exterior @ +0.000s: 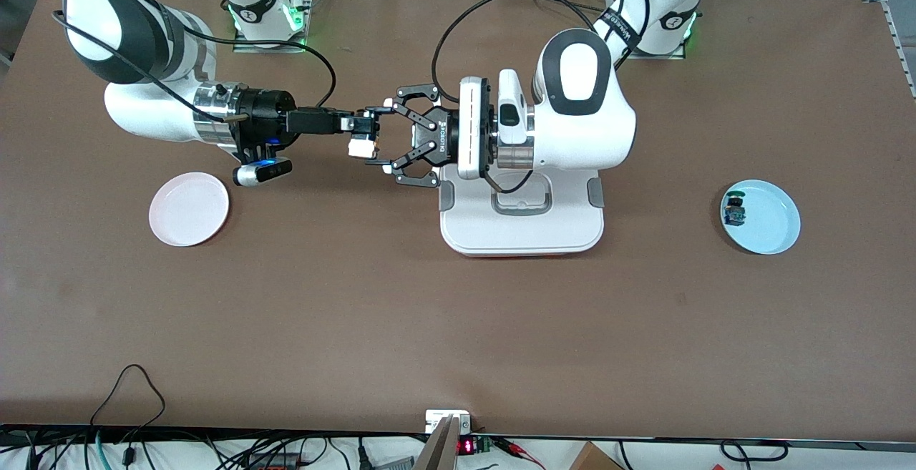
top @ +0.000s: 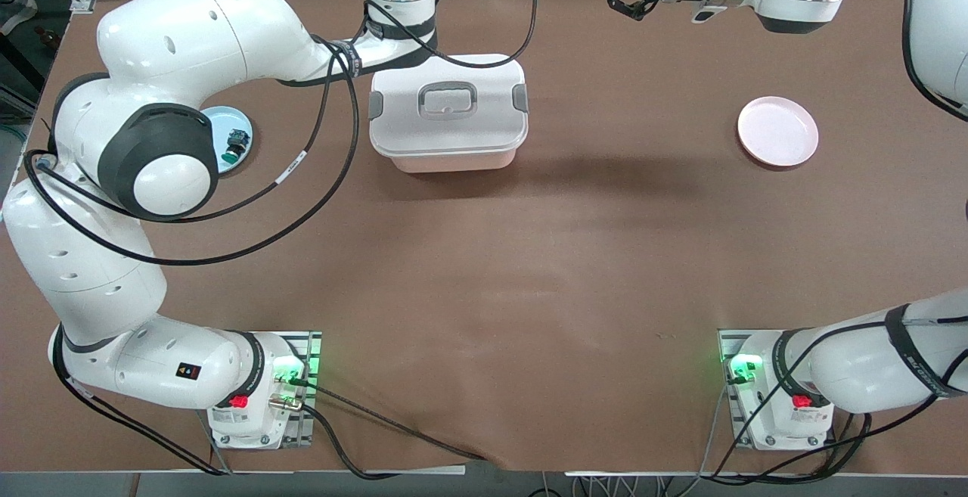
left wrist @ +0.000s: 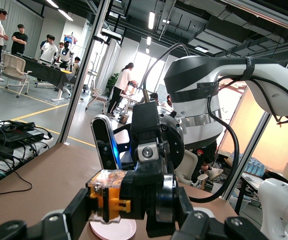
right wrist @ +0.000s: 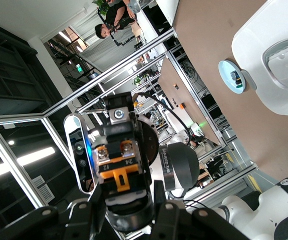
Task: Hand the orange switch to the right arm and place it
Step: 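Open the left gripper and withdraw it while the right gripper holds the switch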
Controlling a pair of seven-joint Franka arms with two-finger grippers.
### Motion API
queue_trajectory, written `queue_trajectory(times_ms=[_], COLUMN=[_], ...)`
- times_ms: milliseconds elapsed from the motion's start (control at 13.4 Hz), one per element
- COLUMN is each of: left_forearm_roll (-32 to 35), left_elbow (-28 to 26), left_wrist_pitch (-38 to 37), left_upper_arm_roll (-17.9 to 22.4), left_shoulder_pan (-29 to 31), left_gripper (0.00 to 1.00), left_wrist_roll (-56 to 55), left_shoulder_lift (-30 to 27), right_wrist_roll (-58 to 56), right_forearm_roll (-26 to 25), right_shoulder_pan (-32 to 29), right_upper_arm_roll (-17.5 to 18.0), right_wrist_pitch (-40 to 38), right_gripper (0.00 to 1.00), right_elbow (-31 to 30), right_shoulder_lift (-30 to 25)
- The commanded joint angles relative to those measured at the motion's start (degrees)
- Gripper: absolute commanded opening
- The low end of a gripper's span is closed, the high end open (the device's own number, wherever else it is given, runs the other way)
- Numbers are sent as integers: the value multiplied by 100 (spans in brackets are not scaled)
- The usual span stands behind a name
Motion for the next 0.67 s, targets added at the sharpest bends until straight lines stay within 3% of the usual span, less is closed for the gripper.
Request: queue_trajectory(times_ms=[0,149,298,522,597], left_forearm_roll=[-129,-112,-94,37,360], left_elbow=[19,28,2,-60,-16], left_wrist_pitch=[-19,-63,-701,-2291,-2670], left_upper_arm_roll=[11,11,28,90,90], left_shoulder_pan=[96,254,675,1930,2351], left_gripper=[100,100,100,100,100], left_wrist_roll=[83,83,91,258,258], left_shoulder_lift=[-76,-85,-58,56,187], right_wrist_roll=[37,28,28,-129,-147], right_forearm_roll=[109,109,100,56,38], right_shoulder_pan=[-72,-81,-81,-124,-211], right_upper_arm_roll=[32,32,32,23,23], right_wrist_pitch=[-102,-111,-111,-128,-233], right_gripper=[3,2,0,0,0], right_elbow=[-75,-75,-66,-75,-84], right_shoulder_lift=[-74,-74,-74,-74,-74])
